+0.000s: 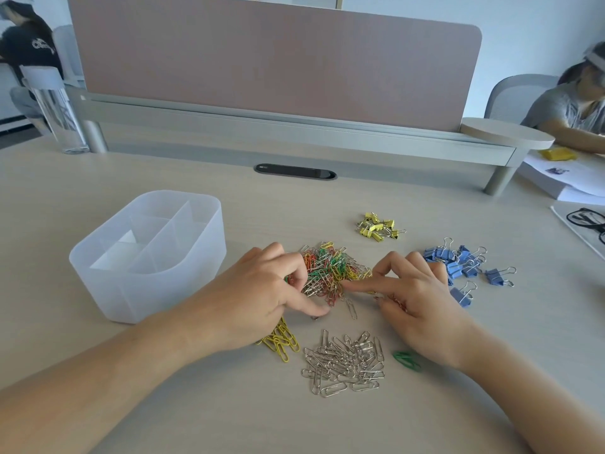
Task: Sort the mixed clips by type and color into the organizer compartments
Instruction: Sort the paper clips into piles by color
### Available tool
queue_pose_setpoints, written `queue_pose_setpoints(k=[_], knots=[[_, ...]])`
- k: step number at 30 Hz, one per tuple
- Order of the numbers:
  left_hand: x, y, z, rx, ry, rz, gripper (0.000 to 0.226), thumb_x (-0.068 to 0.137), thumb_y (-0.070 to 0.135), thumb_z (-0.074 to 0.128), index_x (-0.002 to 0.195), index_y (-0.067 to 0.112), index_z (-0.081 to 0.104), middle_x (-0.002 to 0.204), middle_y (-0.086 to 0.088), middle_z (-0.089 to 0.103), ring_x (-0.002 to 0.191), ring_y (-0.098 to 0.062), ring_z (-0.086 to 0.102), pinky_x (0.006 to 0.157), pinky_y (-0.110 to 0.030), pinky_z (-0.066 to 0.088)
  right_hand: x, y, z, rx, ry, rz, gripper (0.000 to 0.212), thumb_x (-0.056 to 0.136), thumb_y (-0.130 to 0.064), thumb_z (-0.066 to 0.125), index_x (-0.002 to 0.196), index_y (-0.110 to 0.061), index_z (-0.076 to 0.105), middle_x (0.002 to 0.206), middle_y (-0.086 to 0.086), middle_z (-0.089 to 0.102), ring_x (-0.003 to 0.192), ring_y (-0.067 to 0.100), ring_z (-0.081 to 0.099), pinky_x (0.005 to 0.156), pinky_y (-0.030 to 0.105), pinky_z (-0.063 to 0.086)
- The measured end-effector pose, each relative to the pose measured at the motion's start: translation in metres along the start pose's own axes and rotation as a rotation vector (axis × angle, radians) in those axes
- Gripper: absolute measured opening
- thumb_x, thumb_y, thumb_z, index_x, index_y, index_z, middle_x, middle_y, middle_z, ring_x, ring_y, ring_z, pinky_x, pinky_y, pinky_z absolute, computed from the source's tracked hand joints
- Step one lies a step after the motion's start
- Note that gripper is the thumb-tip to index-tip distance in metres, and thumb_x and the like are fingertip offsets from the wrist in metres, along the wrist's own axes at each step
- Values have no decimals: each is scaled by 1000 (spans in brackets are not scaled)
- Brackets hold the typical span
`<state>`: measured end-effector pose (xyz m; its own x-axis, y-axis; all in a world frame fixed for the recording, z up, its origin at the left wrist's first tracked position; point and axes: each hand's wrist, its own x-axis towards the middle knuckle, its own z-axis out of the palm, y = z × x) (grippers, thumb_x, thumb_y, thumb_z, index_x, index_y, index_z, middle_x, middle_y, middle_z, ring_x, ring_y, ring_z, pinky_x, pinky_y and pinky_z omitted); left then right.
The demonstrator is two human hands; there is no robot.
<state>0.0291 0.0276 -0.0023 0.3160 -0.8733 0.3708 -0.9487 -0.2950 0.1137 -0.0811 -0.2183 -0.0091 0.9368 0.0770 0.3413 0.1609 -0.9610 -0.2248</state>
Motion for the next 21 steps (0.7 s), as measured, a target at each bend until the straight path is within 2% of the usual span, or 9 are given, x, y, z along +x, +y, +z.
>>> queue_pose_setpoints(k=[3,7,12,15,18,21], knots=[[0,-2,2,31,18,-25,59,84,3,50,119,48,64,93,19,42,83,-9,33,75,-24,32,0,1,3,-26,-29,5,52,88,-33,24,122,-57,57,96,-23,37,89,4,30,78,34,20],[1,0,2,15,-17,12,62,84,1,51,117,51,64,92,18,40,84,-7,31,76,-23,31,0,0,0,21,-6,7,52,84,-32,26,112,-54,64,95,-22,40,90,3,32,82,36,23],[0,3,2,-5,-31,1,67,83,12,22,123,49,61,95,20,37,87,-5,30,80,-24,36,0,0,0,-19,-30,-11,53,86,-30,26,118,-56,60,95,-23,39,90,3,33,79,33,20],[0,3,6,24,-21,-22,69,83,13,19,128,46,58,99,17,41,87,-5,27,81,-25,35,0,0,0,-9,-52,-24,55,84,-30,25,115,-56,62,96,-22,41,95,0,35,81,29,19],[1,3,9,73,-16,-40,70,83,13,16,129,45,57,100,15,42,87,-7,26,81,-26,33,0,0,-3,41,0,-34,53,82,-27,28,106,-54,67,93,-23,45,94,-2,37,87,22,20],[1,3,10,111,-10,-46,69,83,14,17,128,44,58,100,14,43,87,-6,25,82,-24,28,0,1,-6,84,47,0,53,79,-26,30,104,-51,69,90,-21,48,91,3,41,85,33,24]])
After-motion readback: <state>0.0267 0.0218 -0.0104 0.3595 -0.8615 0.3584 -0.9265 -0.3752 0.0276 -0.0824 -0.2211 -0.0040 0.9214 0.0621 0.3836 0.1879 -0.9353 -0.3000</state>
